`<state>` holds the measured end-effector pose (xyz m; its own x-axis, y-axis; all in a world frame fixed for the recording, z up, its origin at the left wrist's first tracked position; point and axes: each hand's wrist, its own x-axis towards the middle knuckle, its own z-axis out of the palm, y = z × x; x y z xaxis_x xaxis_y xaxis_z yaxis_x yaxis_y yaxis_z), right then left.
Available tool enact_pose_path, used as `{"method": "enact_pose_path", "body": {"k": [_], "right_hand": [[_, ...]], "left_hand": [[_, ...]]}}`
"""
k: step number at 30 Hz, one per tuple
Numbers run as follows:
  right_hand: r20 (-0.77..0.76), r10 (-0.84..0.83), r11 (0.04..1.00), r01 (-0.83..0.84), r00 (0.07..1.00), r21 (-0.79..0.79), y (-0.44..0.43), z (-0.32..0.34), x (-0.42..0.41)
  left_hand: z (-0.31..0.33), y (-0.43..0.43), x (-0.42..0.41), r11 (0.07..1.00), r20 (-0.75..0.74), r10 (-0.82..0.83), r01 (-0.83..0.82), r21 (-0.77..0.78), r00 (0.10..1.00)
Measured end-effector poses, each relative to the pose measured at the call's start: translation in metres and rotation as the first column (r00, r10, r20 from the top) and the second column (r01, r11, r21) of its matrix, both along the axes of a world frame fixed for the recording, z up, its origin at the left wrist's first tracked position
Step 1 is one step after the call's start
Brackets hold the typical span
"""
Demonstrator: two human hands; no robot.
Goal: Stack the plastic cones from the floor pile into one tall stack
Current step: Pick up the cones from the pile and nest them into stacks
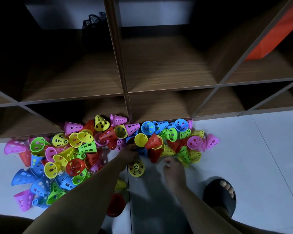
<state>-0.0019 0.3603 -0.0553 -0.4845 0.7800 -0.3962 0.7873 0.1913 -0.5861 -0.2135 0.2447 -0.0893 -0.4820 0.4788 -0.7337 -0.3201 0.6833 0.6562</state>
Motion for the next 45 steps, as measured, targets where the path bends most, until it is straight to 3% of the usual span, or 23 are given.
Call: {"method": "enact_pose_path", "body": {"k": [2,4,7,11,19,25,29,33,37,41,45], "right_hand": [[0.068,-0.047,0.985,0.035,0.997,0.169,0.013,0.001,0.013],[0.167,-0.053,0.974,0.014,0.985,0.226,0.024,-0.001,0.027],[0.295,-0.019,0.982,-0.037,0.955,0.183,0.035,-0.009,0.042],[0.319,0.035,0.986,-0.085,0.947,0.143,0.039,-0.015,0.049],[0.287,0.152,0.985,-0.170,0.946,0.039,0.031,-0.028,0.036],[0.253,0.063,0.998,-0.068,0.966,0.012,0.028,-0.036,0.036],[0.204,0.011,1.000,-0.013,0.979,0.006,0.029,-0.034,0.040],[0.132,-0.025,0.999,0.028,0.991,-0.016,0.027,-0.030,0.037],[0.079,-0.045,0.998,0.048,0.996,-0.028,0.023,-0.019,0.029],[0.011,-0.047,0.998,0.047,0.999,-0.032,0.019,-0.008,0.023],[-0.042,-0.032,0.999,0.033,0.999,0.017,0.016,0.002,0.020]], "left_hand": [[-0.006,0.004,-0.001,1.000,-0.001,-0.011,0.011,-0.009,1.000],[-0.007,0.008,0.001,1.000,0.016,0.012,-0.012,-0.001,1.000],[0.004,0.014,0.006,0.998,0.040,0.057,-0.057,0.004,0.998],[0.006,0.018,0.008,0.998,0.135,0.056,-0.055,-0.010,0.989],[0.001,0.027,0.005,0.987,0.078,-0.040,0.052,-0.154,0.996],[0.023,0.050,0.015,0.935,-0.024,-0.271,0.257,-0.244,0.962],[0.008,0.058,0.014,0.887,-0.034,-0.426,0.410,-0.211,0.904],[0.044,0.066,0.027,0.740,-0.143,-0.663,0.614,-0.273,0.735],[0.048,0.064,0.035,0.666,-0.223,-0.740,0.647,-0.372,0.634],[0.059,0.058,0.040,0.689,-0.330,-0.724,0.607,-0.397,0.606],[0.066,0.051,0.045,0.776,-0.377,-0.631,0.543,-0.321,0.678]]}}
